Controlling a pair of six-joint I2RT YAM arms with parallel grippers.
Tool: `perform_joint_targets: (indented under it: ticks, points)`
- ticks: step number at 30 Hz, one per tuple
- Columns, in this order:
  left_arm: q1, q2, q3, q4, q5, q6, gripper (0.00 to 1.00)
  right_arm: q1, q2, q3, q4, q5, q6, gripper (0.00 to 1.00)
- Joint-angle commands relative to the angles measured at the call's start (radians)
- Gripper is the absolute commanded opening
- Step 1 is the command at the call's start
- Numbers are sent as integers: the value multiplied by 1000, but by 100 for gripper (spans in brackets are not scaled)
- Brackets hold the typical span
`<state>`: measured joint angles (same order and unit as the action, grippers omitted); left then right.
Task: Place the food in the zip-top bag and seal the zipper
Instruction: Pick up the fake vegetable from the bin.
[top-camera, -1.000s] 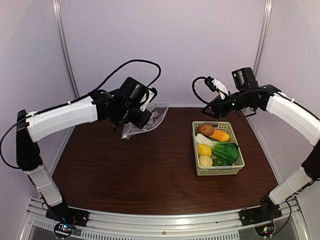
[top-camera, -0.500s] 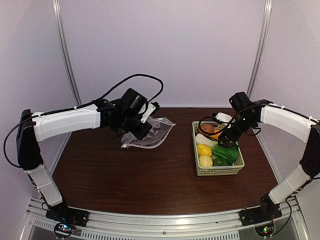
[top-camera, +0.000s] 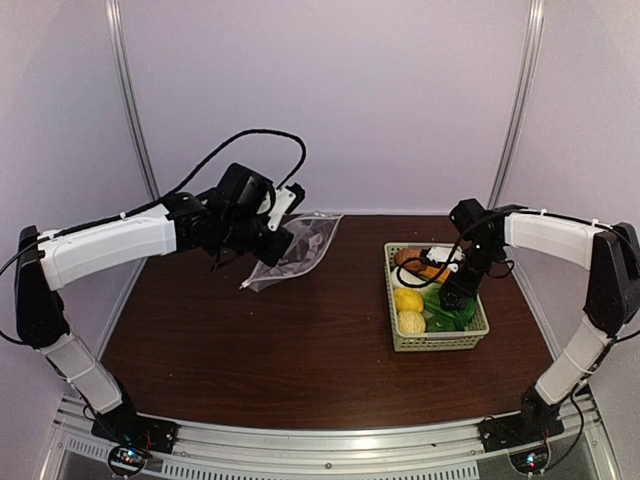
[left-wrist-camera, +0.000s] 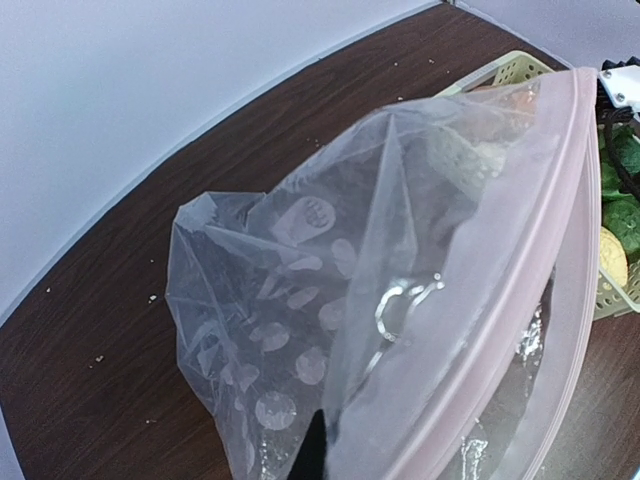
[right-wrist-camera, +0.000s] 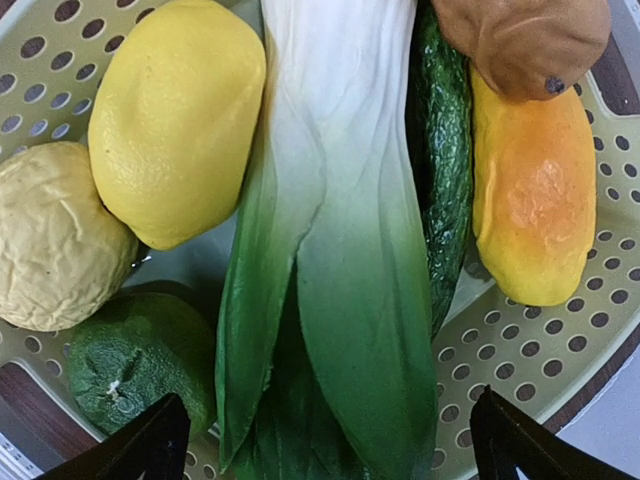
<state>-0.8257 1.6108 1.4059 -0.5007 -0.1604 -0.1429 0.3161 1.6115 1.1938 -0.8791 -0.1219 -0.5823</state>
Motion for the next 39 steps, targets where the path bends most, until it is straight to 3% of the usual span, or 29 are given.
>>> perform_joint_targets:
  ticks: [1, 10, 12, 16, 22, 30, 39]
  points:
    - [7, -28, -18, 40, 20, -16, 0, -4, 20, -7, -24, 41, -9, 100]
    - [8, -24, -21, 45, 24, -26, 0, -3, 56, -70, 68, 113, 29, 97]
    - [8, -25, -22, 45, 19, -27, 0, -3, 60, -72, 69, 106, 26, 87]
    - [8, -25, -22, 45, 5, -27, 0, -3, 52, -38, 28, 81, 33, 58]
    - [10, -24, -25, 45, -25, -26, 0, -3, -35, 43, -61, 63, 51, 43]
    - [18, -20, -36, 73, -44, -24, 0, -3, -175, 96, -172, 66, 58, 9]
    - [33, 48, -2, 134, -11, -41, 0, -3, -327, 144, -247, 8, 64, 0]
